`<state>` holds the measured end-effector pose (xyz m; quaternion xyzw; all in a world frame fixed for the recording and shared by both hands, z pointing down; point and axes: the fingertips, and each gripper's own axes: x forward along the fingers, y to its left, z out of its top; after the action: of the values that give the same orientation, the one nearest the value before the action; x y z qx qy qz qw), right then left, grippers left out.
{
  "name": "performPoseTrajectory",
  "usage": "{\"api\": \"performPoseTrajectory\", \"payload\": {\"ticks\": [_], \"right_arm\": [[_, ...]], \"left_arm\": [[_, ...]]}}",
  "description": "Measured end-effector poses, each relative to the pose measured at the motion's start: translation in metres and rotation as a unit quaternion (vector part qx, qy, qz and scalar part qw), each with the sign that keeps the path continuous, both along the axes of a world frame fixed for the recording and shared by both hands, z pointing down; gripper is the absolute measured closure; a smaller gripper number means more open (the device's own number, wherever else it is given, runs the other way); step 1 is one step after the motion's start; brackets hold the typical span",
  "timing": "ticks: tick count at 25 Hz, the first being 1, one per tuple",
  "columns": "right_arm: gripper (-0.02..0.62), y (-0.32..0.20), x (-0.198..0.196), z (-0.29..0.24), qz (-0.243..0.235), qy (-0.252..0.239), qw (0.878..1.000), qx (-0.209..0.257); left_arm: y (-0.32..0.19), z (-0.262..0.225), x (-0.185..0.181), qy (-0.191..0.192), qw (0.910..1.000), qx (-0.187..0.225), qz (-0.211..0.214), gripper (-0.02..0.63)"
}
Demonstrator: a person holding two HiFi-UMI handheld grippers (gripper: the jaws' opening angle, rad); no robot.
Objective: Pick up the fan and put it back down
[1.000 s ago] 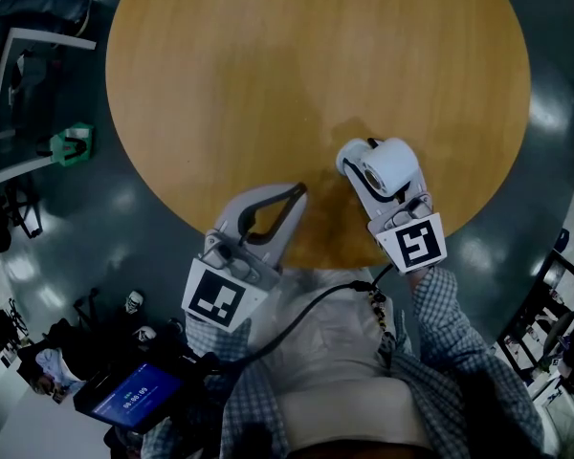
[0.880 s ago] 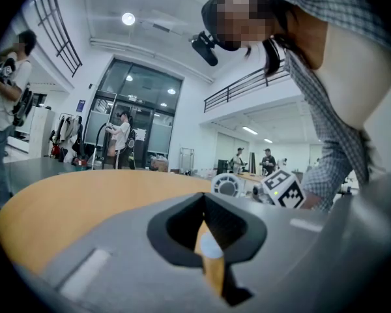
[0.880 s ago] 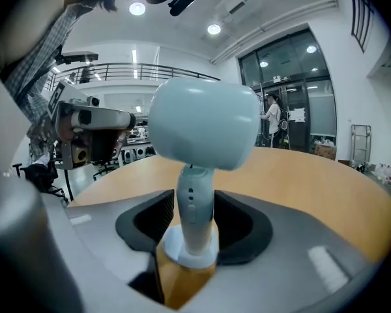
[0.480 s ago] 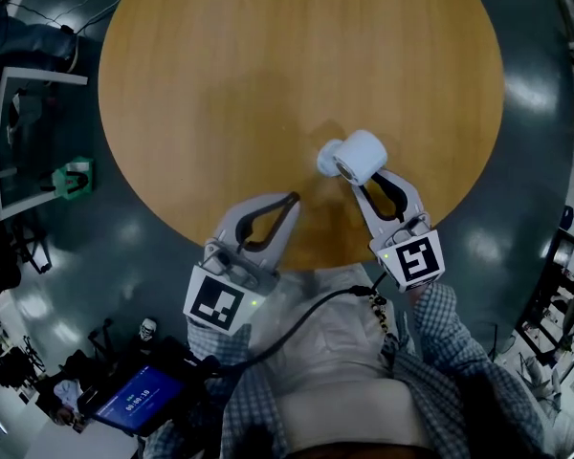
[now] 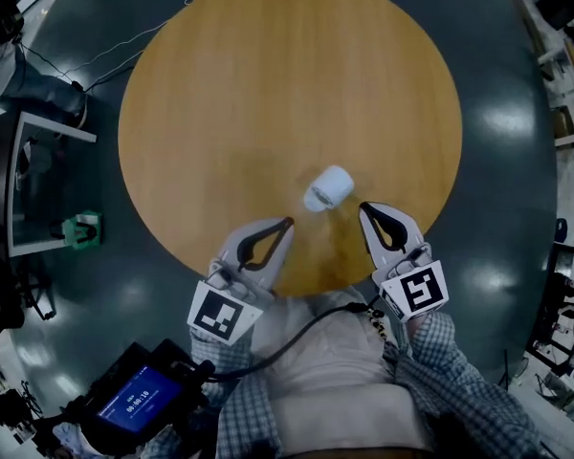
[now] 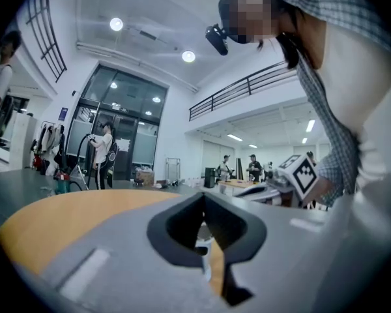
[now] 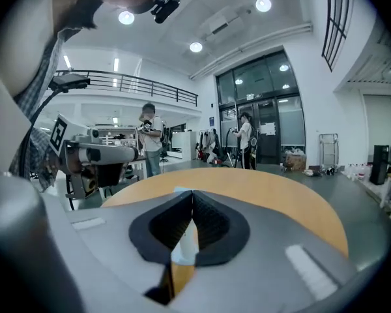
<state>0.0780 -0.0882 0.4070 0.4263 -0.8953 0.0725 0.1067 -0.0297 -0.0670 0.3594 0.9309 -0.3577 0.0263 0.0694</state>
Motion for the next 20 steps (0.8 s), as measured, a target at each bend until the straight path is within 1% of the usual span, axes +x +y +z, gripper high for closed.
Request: {"api": "performPoseTrajectory", "payload": {"ticks": [5, 11, 14, 17, 20], "right_arm": [[0.592, -0.018, 0.001, -0.029, 0.002, -0.038, 0.999, 0.03], [0.592, -0.039, -0.012, -0.072, -0.018, -0.059, 0.995, 0.076], [0.592, -0.048, -0.024, -0.085, -0.031, -0.064, 0.993, 0.096], [0.592, -0.047, -0.033, -0.084, -0.039, -0.063, 0.992, 0.099], [0.592, -0.042, -0.034, -0.082, -0.043, -0.068, 0.992, 0.096]], "left_arm": [[-0.004, -0.013, 0.004, -0.004, 0.9996, 0.029, 0.0, 0.606], [-0.013, -0.037, -0.003, -0.003, 0.9984, 0.054, -0.012, 0.606], [-0.019, -0.044, -0.009, -0.005, 0.9975, 0.069, -0.015, 0.606], [-0.019, -0.045, -0.012, 0.003, 0.997, 0.075, -0.02, 0.606], [-0.015, -0.041, -0.011, -0.003, 0.9973, 0.07, -0.019, 0.606]]}}
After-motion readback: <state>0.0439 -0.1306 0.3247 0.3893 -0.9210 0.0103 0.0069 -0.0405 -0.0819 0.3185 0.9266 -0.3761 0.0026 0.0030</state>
